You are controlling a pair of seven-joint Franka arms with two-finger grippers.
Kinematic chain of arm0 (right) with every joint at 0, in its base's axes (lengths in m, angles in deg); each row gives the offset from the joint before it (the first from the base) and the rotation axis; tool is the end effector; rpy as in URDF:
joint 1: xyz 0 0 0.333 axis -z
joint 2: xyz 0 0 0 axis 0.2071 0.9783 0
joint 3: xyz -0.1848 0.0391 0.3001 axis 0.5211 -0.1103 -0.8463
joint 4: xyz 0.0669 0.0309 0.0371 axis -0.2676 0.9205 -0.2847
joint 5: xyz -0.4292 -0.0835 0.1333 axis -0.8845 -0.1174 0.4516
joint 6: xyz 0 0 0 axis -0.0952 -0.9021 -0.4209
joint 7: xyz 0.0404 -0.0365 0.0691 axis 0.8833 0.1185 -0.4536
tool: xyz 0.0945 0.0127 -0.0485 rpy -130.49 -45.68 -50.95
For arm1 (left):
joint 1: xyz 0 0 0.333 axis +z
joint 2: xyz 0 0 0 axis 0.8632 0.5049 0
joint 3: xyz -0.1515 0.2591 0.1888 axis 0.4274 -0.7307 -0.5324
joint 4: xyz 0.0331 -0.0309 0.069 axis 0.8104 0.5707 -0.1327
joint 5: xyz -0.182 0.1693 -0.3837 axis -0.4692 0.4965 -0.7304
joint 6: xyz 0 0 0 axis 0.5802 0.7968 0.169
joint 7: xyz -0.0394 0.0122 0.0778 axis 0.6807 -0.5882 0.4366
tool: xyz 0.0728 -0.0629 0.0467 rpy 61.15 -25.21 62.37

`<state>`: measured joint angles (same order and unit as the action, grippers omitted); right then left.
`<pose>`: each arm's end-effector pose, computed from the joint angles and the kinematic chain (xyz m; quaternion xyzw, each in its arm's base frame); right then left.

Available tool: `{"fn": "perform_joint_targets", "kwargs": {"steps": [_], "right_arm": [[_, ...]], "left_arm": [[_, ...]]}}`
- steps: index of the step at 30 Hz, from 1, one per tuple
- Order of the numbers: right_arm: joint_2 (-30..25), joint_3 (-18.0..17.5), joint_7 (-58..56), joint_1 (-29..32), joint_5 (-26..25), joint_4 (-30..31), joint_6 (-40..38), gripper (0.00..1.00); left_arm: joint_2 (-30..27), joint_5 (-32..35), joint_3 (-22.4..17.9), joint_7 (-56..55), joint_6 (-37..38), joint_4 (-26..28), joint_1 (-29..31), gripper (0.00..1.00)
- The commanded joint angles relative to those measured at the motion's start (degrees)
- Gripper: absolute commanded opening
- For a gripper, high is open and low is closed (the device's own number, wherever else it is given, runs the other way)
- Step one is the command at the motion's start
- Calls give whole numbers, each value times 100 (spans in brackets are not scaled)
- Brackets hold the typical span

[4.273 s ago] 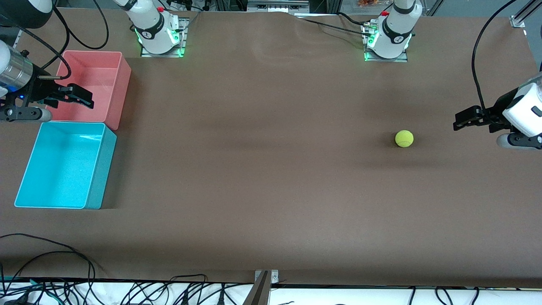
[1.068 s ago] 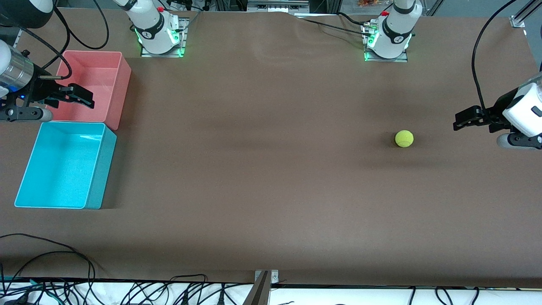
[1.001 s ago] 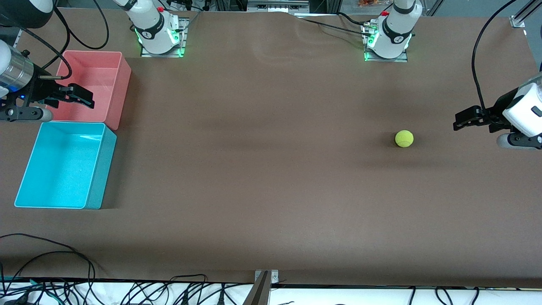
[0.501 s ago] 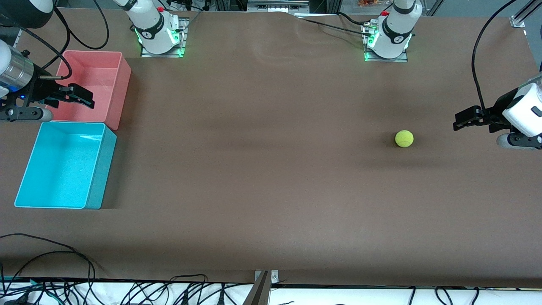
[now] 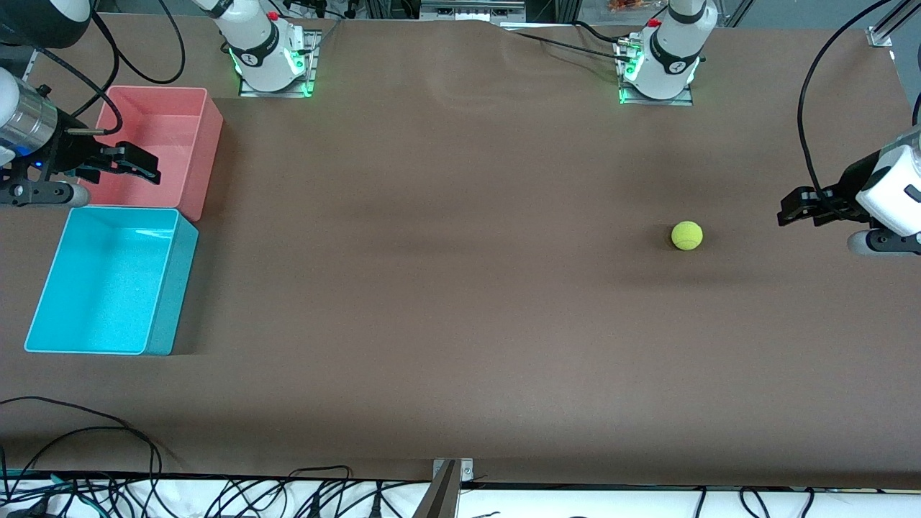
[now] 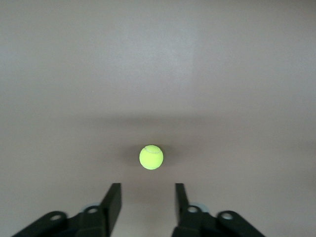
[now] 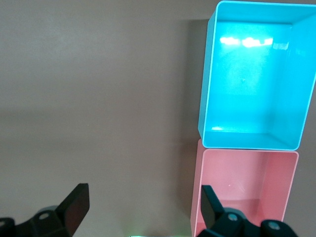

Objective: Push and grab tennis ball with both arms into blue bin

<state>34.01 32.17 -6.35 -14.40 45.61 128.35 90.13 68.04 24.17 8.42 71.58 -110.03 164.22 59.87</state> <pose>0.6248 0.0262 0.6015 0.9984 0.0051 -0.0545 0.0122 0.6753 0.0063 0.5991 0.9985 0.0159 -0.0521 0.0107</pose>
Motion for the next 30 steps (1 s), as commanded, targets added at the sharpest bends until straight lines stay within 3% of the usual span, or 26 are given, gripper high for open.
{"fn": "perform_joint_targets", "kwargs": {"steps": [1,9,11,12,23,30], "right_arm": [[37,-21,31,-1,0,-121,-121,100],[37,-21,39,-1,0,-121,-121,100],[37,-21,39,-1,0,-121,-121,100],[37,-21,39,-1,0,-121,-121,100],[37,-21,39,-1,0,-121,-121,100],[37,-21,39,-1,0,-121,-121,100]], "left_arm": [[-63,-41,24,-86,9,73,42,0],[-63,-23,15,-963,53,99,112,0],[-54,-32,15,-1445,53,134,113,0],[-19,-32,7,-2640,61,152,191,0],[34,-32,7,-4390,-9,275,341,0],[8,-32,15,-5946,-500,792,490,0]]}}
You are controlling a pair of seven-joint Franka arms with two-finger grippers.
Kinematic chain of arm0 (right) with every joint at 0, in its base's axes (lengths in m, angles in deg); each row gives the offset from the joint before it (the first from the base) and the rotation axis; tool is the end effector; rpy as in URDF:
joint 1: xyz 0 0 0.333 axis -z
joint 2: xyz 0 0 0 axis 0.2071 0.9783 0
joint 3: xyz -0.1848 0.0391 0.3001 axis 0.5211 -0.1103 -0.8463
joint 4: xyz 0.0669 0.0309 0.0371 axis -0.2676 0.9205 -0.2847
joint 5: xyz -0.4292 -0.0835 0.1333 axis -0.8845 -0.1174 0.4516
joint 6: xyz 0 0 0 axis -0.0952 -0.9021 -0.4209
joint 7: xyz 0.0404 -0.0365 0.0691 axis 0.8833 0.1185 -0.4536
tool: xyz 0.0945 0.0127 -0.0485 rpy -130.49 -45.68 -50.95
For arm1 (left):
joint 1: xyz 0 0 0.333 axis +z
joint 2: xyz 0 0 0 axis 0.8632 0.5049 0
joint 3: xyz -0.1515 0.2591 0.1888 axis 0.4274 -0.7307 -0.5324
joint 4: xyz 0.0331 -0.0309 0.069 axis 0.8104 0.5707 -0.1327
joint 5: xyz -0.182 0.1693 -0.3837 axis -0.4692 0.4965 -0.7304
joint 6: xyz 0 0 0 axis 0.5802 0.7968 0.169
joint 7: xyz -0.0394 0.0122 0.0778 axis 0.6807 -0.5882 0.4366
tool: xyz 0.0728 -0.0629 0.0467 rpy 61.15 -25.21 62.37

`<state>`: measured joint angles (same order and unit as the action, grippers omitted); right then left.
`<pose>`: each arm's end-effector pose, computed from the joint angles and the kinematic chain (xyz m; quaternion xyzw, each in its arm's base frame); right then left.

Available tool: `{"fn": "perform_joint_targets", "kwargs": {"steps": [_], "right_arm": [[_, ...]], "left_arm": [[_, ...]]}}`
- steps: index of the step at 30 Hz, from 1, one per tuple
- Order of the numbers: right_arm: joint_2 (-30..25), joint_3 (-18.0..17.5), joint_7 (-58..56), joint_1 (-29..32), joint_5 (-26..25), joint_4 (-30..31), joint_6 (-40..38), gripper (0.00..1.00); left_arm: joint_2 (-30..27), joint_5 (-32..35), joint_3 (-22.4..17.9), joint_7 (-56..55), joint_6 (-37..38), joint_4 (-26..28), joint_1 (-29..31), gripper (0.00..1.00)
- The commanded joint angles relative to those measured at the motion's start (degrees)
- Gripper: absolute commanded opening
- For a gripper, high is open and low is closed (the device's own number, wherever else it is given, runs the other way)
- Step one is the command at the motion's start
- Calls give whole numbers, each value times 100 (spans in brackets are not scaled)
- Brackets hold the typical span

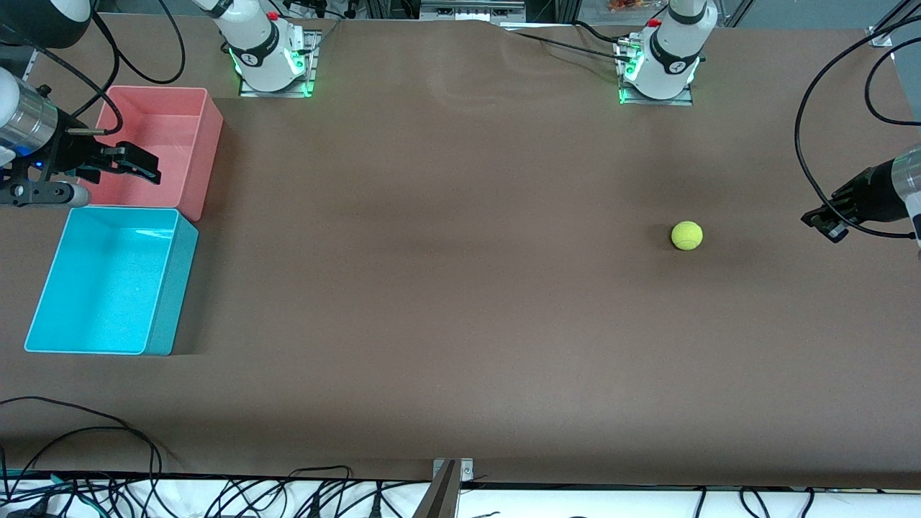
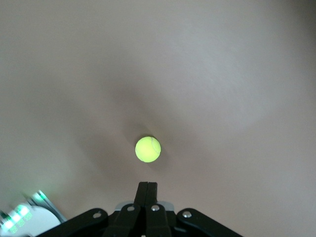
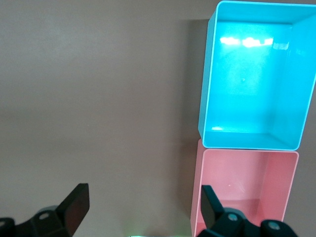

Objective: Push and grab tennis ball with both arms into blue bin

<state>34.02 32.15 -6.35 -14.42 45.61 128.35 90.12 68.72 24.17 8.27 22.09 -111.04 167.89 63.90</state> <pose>0.6248 0.0266 0.6013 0.9984 0.0055 -0.0547 0.0122 0.6724 0.0554 0.5584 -0.8818 -0.4645 0.0789 0.0217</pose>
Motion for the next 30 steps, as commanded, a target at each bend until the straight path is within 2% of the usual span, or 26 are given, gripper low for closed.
{"fn": "perform_joint_targets", "kwargs": {"steps": [1,7,18,30], "right_arm": [[36,-19,31,1,0,-121,-129,100],[36,-19,39,1,0,-121,-121,100],[36,-19,39,1,0,-121,-121,100],[36,-19,39,1,0,-121,-121,100]], "left_arm": [[-69,-33,30,-1199,-513,531,87,0],[-78,-33,30,-2237,-1032,1050,210,0],[-219,-15,39,-3230,-2315,2306,342,0],[-360,213,39,-3609,-4012,3941,377,0]]}}
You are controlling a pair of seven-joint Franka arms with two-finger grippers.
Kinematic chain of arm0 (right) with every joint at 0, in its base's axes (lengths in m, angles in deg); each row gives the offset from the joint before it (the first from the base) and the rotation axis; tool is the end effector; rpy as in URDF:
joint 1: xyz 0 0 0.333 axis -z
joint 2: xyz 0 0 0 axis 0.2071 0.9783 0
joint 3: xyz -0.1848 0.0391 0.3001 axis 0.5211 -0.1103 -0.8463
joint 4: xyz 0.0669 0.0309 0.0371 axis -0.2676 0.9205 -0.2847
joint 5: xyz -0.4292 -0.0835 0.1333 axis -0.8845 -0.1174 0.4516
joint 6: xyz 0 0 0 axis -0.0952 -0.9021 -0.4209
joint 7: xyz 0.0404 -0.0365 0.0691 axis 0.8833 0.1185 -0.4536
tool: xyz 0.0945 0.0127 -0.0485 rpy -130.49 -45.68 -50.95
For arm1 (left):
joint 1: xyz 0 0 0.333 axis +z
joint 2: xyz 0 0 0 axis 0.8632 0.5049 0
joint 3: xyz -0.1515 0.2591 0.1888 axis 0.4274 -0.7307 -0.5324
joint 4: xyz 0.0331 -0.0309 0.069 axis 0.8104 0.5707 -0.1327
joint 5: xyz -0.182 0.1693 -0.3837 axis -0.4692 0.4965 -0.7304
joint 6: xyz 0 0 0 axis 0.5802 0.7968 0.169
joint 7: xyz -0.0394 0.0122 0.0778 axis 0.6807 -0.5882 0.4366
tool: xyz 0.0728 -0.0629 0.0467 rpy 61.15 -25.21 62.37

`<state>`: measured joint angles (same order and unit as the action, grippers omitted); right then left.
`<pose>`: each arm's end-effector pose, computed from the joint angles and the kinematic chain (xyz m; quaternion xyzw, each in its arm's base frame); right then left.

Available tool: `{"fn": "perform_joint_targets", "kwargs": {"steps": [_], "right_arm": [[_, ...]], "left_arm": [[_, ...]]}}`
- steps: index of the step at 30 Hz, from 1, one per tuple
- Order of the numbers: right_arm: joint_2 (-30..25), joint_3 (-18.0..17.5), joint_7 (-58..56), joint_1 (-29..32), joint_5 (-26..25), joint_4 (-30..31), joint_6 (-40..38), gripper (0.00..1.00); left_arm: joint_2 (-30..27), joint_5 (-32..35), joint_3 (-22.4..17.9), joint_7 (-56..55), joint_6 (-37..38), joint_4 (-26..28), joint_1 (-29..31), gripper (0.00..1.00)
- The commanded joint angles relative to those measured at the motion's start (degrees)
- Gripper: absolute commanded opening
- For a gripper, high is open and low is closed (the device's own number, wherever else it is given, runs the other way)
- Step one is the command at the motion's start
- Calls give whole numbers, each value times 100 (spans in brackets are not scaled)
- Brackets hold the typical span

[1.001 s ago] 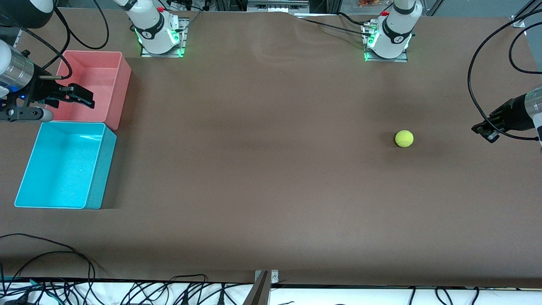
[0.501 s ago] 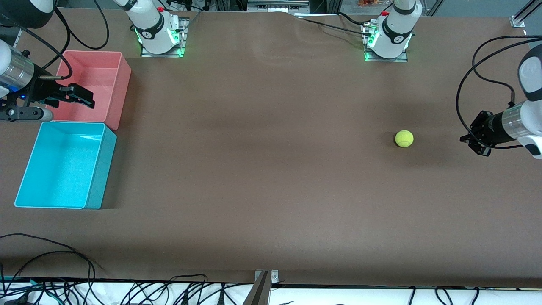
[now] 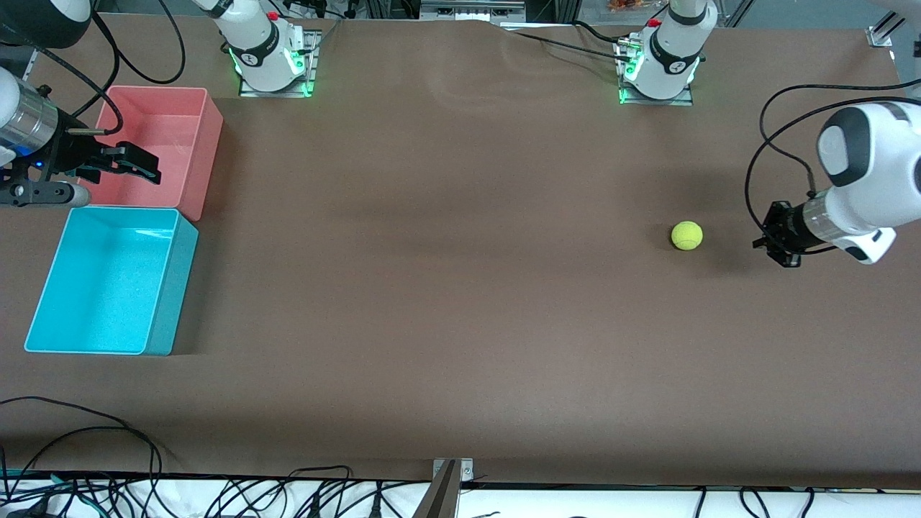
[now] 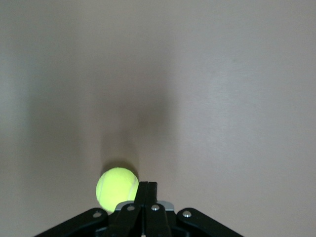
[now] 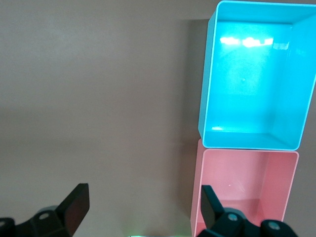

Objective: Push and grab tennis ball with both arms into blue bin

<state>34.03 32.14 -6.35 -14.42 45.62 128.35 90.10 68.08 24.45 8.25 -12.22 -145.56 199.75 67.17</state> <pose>0.6248 0.0267 0.6012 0.9984 0.0056 -0.0550 0.0122 0.6117 0.0881 0.3256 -0.6830 -0.7285 0.0450 0.0275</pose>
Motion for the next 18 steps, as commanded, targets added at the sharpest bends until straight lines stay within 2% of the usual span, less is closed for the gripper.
{"fn": "perform_joint_targets", "kwargs": {"steps": [1,11,18], "right_arm": [[35,-18,39,1,0,-121,-119,100],[35,-18,39,1,0,-121,-119,100],[35,-18,39,1,0,-121,-119,100]], "left_arm": [[-270,212,42,-178,-613,817,76,0],[-85,212,50,-178,-1570,1467,147,0],[345,212,50,-170,-2203,1591,147,0]]}}
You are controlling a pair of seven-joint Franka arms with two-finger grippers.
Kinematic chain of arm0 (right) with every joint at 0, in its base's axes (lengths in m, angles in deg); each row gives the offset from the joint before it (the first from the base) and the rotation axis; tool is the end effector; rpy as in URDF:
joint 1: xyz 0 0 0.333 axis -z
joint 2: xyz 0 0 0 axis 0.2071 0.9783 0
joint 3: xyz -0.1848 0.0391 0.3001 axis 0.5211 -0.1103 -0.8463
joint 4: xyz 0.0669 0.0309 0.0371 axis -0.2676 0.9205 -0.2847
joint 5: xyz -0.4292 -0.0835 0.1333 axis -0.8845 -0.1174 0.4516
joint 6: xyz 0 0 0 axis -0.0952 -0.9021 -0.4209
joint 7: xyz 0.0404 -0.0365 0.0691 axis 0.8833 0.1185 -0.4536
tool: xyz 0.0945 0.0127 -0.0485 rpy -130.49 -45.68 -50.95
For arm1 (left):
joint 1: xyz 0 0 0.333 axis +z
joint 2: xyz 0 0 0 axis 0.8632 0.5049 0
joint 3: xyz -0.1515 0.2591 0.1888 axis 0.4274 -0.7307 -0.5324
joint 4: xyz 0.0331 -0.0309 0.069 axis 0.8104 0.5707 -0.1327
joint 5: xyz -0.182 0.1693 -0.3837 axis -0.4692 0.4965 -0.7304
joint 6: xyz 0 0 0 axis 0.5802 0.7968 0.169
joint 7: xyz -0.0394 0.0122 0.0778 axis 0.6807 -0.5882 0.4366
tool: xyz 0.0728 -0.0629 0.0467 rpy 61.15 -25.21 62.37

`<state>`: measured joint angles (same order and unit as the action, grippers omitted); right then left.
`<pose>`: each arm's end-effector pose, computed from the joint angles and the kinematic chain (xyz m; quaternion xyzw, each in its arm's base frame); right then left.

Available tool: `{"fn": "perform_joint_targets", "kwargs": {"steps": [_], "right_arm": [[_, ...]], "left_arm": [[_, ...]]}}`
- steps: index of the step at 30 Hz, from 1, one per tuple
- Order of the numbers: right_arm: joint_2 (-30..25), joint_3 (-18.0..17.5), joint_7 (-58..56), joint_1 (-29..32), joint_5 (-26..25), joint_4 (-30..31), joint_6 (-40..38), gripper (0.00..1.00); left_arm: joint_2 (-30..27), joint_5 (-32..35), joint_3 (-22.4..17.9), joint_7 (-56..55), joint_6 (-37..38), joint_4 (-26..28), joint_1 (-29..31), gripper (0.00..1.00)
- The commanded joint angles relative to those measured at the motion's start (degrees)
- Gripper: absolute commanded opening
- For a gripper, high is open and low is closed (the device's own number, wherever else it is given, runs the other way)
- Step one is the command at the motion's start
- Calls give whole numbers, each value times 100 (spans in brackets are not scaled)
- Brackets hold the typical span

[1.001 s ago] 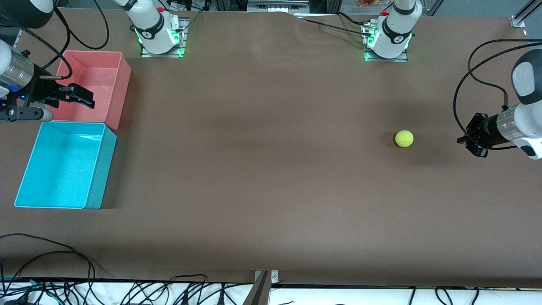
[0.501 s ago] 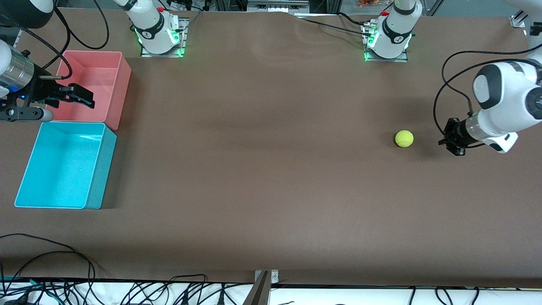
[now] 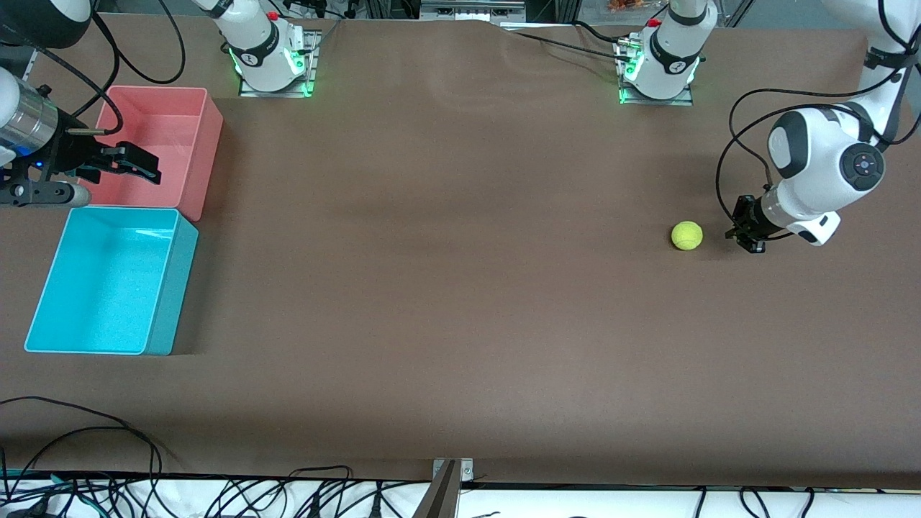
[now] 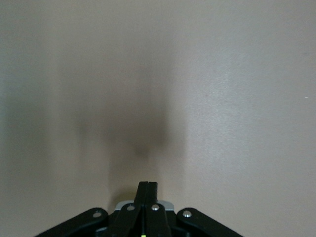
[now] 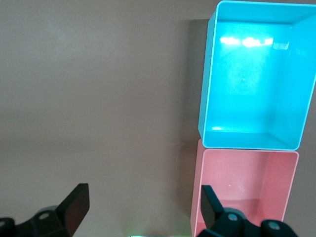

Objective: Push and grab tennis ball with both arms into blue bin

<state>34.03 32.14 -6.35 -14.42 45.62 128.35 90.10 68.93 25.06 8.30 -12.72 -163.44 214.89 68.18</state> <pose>0.6248 0.0267 0.6012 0.9984 0.0056 -0.0550 0.0122 0.5419 0.0883 0.2253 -0.6759 -0.7361 0.0290 0.0212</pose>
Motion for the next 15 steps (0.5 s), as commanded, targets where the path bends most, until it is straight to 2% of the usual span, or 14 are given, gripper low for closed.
{"fn": "perform_joint_targets", "kwargs": {"steps": [1,7,15], "right_arm": [[35,-18,39,1,0,-121,-119,100],[35,-18,39,1,0,-121,-119,100],[35,-27,39,1,0,-121,-119,100]], "left_arm": [[313,152,46,-119,-476,77,47,0],[603,169,46,-110,-872,121,47,0],[674,292,46,-102,-890,156,47,0]]}}
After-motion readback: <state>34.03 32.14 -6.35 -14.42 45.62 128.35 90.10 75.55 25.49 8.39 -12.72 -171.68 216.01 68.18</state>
